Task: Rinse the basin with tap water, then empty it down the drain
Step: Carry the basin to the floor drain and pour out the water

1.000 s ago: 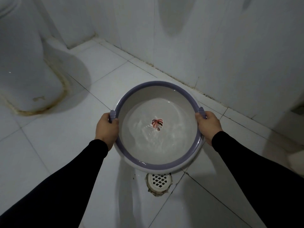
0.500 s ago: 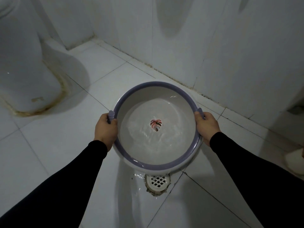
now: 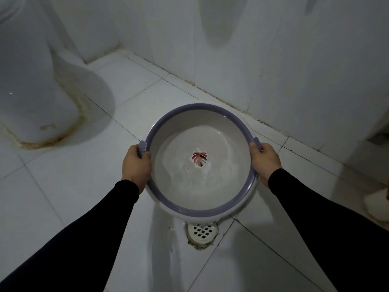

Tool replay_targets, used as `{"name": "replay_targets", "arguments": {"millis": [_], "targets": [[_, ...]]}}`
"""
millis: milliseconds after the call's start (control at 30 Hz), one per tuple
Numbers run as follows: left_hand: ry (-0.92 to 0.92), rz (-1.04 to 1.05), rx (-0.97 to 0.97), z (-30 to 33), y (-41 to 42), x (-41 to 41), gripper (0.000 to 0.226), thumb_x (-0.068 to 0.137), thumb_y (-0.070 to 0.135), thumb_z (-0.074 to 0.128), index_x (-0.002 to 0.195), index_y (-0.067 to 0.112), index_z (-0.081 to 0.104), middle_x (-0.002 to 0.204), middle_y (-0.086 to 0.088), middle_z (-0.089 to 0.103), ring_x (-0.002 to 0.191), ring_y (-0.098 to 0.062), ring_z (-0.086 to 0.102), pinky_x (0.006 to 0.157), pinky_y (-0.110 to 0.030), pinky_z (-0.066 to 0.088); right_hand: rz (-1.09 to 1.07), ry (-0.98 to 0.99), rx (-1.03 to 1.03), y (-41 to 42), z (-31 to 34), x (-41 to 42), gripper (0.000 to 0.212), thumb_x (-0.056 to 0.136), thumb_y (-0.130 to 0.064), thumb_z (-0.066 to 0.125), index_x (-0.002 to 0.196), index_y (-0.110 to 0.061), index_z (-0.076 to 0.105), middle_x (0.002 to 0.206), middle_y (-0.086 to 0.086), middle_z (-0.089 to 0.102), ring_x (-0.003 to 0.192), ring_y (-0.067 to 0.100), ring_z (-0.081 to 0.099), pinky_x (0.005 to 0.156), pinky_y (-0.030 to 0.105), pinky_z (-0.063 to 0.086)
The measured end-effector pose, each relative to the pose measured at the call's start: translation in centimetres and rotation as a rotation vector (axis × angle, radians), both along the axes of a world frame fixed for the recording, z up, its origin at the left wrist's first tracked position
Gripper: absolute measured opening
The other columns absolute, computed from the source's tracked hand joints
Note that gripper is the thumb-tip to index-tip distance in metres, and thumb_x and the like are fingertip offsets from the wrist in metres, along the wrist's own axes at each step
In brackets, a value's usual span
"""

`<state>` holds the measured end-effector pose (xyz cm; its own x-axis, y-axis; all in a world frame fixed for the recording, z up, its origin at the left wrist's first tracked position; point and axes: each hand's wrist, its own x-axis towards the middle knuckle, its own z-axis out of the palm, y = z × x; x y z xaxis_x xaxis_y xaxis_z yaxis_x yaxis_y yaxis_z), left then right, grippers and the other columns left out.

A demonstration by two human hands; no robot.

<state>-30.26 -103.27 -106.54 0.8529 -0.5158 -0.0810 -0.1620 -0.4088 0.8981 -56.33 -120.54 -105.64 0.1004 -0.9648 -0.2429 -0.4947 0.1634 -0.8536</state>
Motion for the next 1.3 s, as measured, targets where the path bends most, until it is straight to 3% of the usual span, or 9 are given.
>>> {"name": "replay_targets", "arguments": {"millis": [300, 700, 900, 1300], "targets": [[-0.006, 0.003, -0.021, 0.3, 0.0, -0.4, 0.031, 0.099, 0.041, 0.041, 0.108, 0.015, 0.056, 0.082, 0.009, 0.055, 0.083, -0.018, 0.055, 0.074, -0.028, 0.039, -0.003, 0.006, -0.007, 0.2, 0.0, -0.1, 0.043, 0.094, -0.052, 0.039, 0.096, -0.013, 0.056, 0.081, 0.001, 0.057, 0.069, 0.013, 0.053, 0.053, 0.024, 0.037], [0.004, -0.004, -0.028, 0.5, 0.1, -0.8, 0.031, 0.100, 0.039, 0.042, 0.107, 0.012, 0.056, 0.082, 0.006, 0.056, 0.082, -0.020, 0.055, 0.074, -0.029, 0.040, -0.007, -0.002, -0.013, 0.3, 0.0, -0.2, 0.042, 0.094, -0.053, 0.039, 0.092, -0.014, 0.054, 0.078, -0.001, 0.055, 0.068, 0.012, 0.052, 0.055, 0.022, 0.037], [0.000, -0.002, -0.029, 0.6, 0.2, -1.0, 0.040, 0.099, 0.046, 0.038, 0.110, 0.012, 0.056, 0.089, 0.000, 0.059, 0.085, -0.021, 0.055, 0.075, -0.030, 0.041, -0.008, 0.002, -0.014, 0.3, -0.1, -0.1, 0.040, 0.095, -0.050, 0.040, 0.100, -0.014, 0.055, 0.085, 0.001, 0.057, 0.077, 0.018, 0.054, 0.070, 0.027, 0.039], [-0.031, -0.010, -0.009, 0.7, 0.3, -1.1, 0.030, 0.100, 0.039, 0.039, 0.105, 0.013, 0.054, 0.081, 0.005, 0.055, 0.080, -0.020, 0.053, 0.071, -0.029, 0.038, -0.019, 0.012, -0.009, 0.4, -0.2, -0.2, 0.041, 0.094, -0.052, 0.039, 0.101, -0.015, 0.054, 0.092, 0.005, 0.060, 0.085, 0.023, 0.057, 0.075, 0.031, 0.043]]}}
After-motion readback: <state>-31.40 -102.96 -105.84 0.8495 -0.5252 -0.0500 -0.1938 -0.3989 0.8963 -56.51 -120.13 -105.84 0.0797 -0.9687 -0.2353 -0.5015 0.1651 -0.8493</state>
